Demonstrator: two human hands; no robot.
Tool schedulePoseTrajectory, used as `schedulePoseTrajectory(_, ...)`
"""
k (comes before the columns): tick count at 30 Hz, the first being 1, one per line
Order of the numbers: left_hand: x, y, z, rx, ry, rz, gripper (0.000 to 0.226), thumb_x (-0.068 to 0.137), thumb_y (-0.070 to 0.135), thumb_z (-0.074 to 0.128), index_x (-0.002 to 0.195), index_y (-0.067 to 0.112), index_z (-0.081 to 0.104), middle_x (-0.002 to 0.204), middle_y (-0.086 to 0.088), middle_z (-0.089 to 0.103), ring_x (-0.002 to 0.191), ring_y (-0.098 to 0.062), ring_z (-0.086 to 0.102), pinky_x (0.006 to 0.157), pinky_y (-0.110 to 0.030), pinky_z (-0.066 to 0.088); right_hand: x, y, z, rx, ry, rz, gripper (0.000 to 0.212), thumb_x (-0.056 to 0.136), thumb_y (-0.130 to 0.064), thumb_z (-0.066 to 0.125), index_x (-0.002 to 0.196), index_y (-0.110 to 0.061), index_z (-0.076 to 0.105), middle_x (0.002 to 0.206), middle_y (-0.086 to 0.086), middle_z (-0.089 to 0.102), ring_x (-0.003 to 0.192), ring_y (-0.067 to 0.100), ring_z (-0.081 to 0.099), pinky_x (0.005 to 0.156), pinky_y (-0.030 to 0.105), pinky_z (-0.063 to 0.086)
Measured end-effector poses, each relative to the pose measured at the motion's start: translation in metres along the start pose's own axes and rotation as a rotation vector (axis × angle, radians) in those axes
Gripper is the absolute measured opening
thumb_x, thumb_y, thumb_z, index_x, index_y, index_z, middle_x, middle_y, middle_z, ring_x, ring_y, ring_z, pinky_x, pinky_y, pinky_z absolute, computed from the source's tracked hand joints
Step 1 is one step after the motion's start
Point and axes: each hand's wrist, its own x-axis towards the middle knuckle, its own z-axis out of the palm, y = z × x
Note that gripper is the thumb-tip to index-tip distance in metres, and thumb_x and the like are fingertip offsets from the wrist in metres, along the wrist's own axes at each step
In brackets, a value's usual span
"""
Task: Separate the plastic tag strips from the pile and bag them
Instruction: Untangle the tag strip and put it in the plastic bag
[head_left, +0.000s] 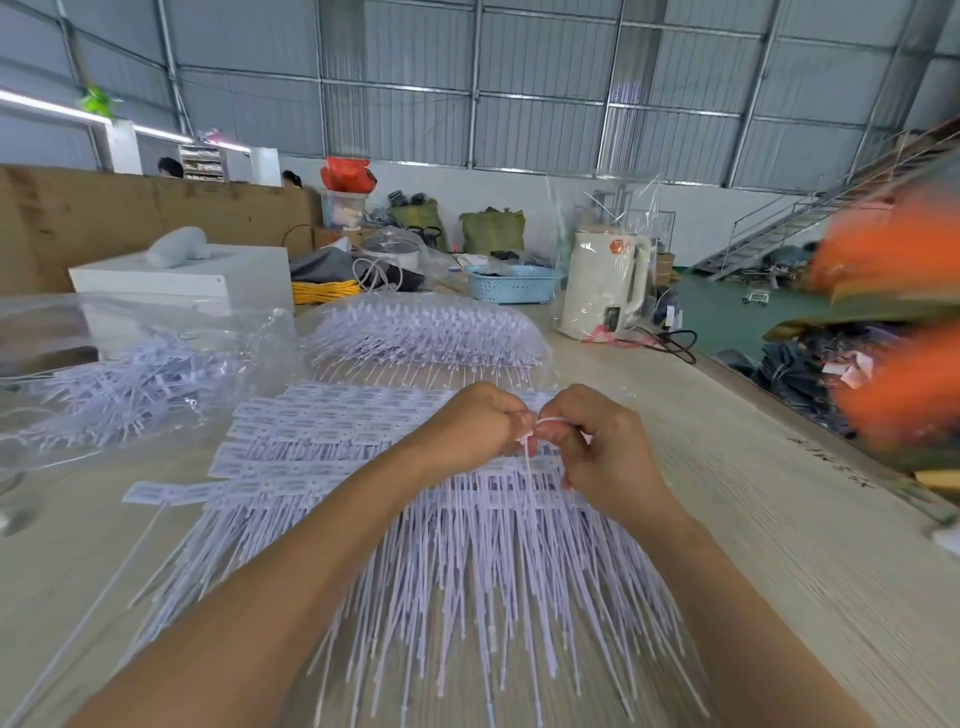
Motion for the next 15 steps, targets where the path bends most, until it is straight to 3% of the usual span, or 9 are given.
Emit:
schedulePoseTrajectory(2,-0.001,0.001,-0.001,-0.012,-0.002,0.004,0.031,0.095,0.010,0.051,0.075,-0.011,0.062,0.069,-0.014,0.048,0.069,-0.020,0.046,0.074,-0.030,0.045,0.000,0.006,0.003,-0.067,0.023,-0.067,0.020,0.087,-0.009,0.056,0.069,-0.007,0.065,0.068,-0.009,0.055,0.058,-0.002,0.051,0.052,0.013,0.044)
schedulePoseTrajectory(4,-0.003,0.002,-0.003,-0.033,-0.070,0.006,0.034,0.096,0.010,0.050,0.067,0.001,0.066,0.051,-0.003,0.043,0.050,-0.014,0.039,0.058,-0.023,0.036,-0.001,0.015,0.001,-0.169,0.049,-0.047,0.019,0.086,-0.001,0.058,0.068,0.001,0.062,0.065,0.006,0.056,0.057,0.012,0.051,0.053,0.028,0.044)
schedulePoseTrajectory(6,-0.006,0.004,-0.005,-0.058,-0.150,0.017,0.036,0.097,0.012,0.048,0.066,0.011,0.066,0.041,0.010,0.035,0.040,-0.007,0.028,0.053,-0.022,0.029,-0.002,0.023,-0.008,-0.155,0.081,0.141,0.020,0.088,0.002,0.058,0.068,0.003,0.058,0.058,0.005,0.051,0.053,0.020,0.047,0.053,0.030,0.041)
schedulePoseTrajectory(7,-0.006,0.003,-0.006,-0.048,-0.142,0.023,0.036,0.097,0.014,0.048,0.067,0.014,0.067,0.039,0.012,0.036,0.039,-0.005,0.028,0.056,-0.023,0.030,-0.001,0.023,-0.012,-0.026,0.100,0.284,0.020,0.090,-0.002,0.056,0.070,0.000,0.057,0.054,0.001,0.048,0.049,0.018,0.045,0.049,0.029,0.040)
schedulePoseTrajectory(10,-0.006,-0.001,-0.006,0.025,-0.082,0.071,0.030,0.098,0.019,0.047,0.077,0.018,0.067,0.050,0.006,0.044,0.048,-0.008,0.040,0.061,-0.025,0.039,0.004,0.011,-0.007,0.413,0.124,0.600,0.023,0.095,-0.012,0.051,0.073,-0.013,0.053,0.056,-0.001,0.051,0.044,0.012,0.044,0.039,0.021,0.035)
schedulePoseTrajectory(15,-0.007,-0.005,-0.005,0.098,-0.052,0.097,0.023,0.099,0.025,0.045,0.098,0.020,0.067,0.078,-0.012,0.058,0.069,-0.012,0.051,0.071,-0.029,0.050,0.007,0.000,-0.005,0.707,0.043,0.788,0.021,0.098,-0.016,0.046,0.078,-0.014,0.050,0.075,0.004,0.051,0.045,0.009,0.043,0.035,0.018,0.027)
